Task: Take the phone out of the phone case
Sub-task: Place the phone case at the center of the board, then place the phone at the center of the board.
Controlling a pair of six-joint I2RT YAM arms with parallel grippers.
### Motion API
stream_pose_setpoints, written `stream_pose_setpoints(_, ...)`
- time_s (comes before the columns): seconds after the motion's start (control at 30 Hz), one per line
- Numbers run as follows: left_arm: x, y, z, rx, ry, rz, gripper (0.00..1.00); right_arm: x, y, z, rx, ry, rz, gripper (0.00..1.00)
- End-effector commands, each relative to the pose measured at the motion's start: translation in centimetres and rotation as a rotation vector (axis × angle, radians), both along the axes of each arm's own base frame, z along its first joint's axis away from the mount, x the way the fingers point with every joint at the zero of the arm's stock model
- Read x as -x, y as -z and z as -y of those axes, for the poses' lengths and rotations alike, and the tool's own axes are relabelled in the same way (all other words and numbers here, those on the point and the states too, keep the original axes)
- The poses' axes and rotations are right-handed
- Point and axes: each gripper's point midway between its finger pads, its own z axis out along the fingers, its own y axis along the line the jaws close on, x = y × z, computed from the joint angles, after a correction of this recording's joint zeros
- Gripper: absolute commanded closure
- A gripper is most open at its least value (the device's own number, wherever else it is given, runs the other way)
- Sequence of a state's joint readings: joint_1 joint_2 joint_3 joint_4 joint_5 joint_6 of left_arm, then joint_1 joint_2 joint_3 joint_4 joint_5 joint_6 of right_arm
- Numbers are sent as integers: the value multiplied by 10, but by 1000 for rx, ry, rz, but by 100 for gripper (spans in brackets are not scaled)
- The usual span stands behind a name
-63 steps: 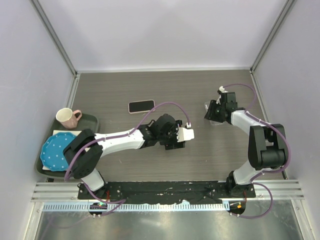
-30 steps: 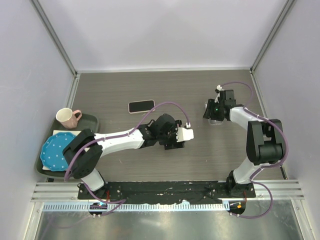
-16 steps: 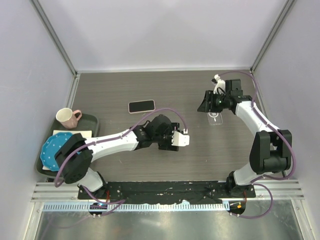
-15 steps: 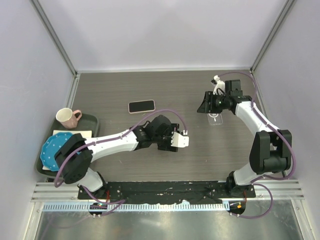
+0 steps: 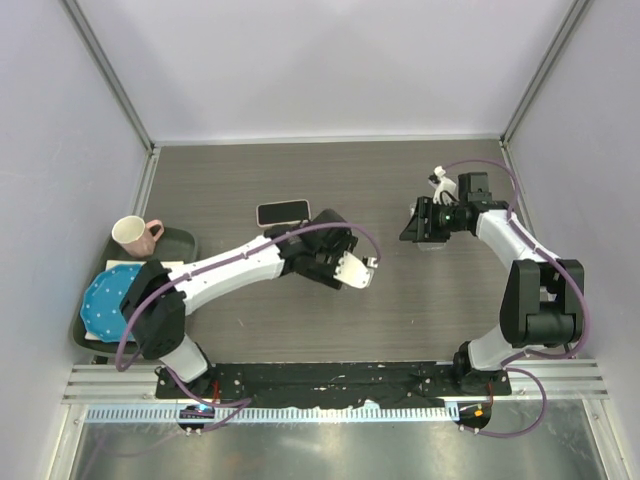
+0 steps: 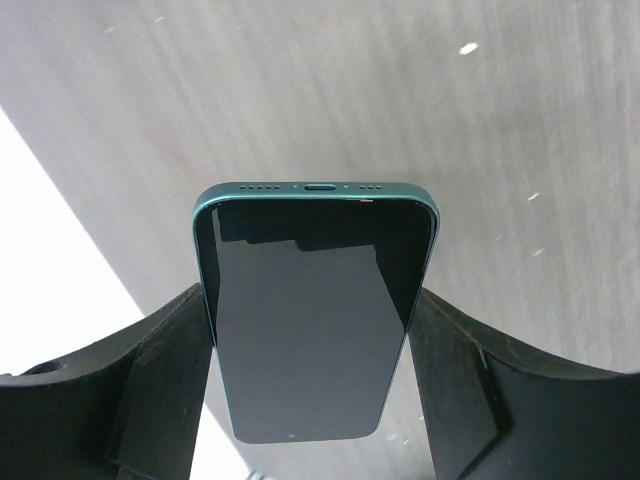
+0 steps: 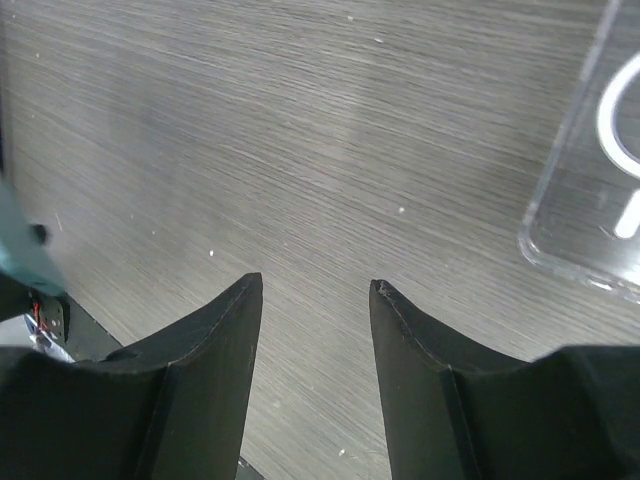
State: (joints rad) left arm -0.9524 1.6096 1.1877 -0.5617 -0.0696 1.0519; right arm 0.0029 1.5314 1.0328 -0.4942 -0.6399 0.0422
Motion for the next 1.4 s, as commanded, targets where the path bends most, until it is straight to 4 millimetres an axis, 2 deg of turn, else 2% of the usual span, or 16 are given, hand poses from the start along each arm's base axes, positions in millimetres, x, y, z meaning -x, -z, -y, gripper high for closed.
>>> stream_pose_setpoints(0.0, -21, -58, -20, -71, 24, 78, 100, -9, -15, 16, -16, 40, 74, 47)
stream_pose_setpoints(0.1, -19, -54, -29, -188, 138, 88, 100, -16, -24, 27, -16, 84, 94, 47)
stream_pose_setpoints(0.17, -21, -56, -25, -213, 169, 78, 100, -17, -25, 34, -13, 108, 96, 47)
stream_pose_setpoints(0.2, -20, -50, -24, -257, 226, 71, 100, -18, -27, 37, -3, 120, 101, 47)
stream_pose_setpoints(0.37, -33, -52, 1, -292, 396, 118, 100, -16, -34, 54, -15, 167, 120, 47)
stream_pose_setpoints(0.47, -44, -42, 12, -373, 558, 190, 100, -15, -41, 60, -24, 184, 135, 47)
stream_pose_setpoints(0.53, -53, -41, 30, -374, 665, 246, 100, -13, -46, 60, -39, 178, 147, 47)
stream_pose_setpoints(0.6, -49, -35, 38, -364, 738, 198, 100, -12, -53, 61, -48, 180, 165, 47)
stream_pose_setpoints(0.63, -54, -33, 50, -351, 765, 184, 100, -11, -54, 61, -53, 178, 169, 47)
stream_pose_setpoints(0.7, -56, -25, 55, -350, 790, 142, 100, -9, -61, 63, -52, 180, 191, 47)
stream_pose_setpoints(0.73, -63, -31, 60, -342, 801, 158, 100, -8, -62, 63, -51, 178, 197, 47)
stream_pose_setpoints(0.77, -65, -17, 63, -363, 850, 140, 100, -8, -63, 64, -51, 179, 201, 47)
stream_pose_setpoints(0.83, -75, -14, 66, -356, 876, 156, 100, -7, -67, 66, -51, 182, 216, 47)
stream_pose_setpoints(0.87, -81, -5, 70, -368, 912, 171, 100, -6, -68, 65, -58, 178, 218, 47)
stream_pose_setpoints(1.2, -109, 36, 49, -463, 1069, 166, 100, -4, -70, 73, -105, 198, 207, 47)
stream_pose_setpoints(1.37, -109, 48, 47, -489, 1132, 159, 100, -4, -69, 79, -115, 216, 203, 47)
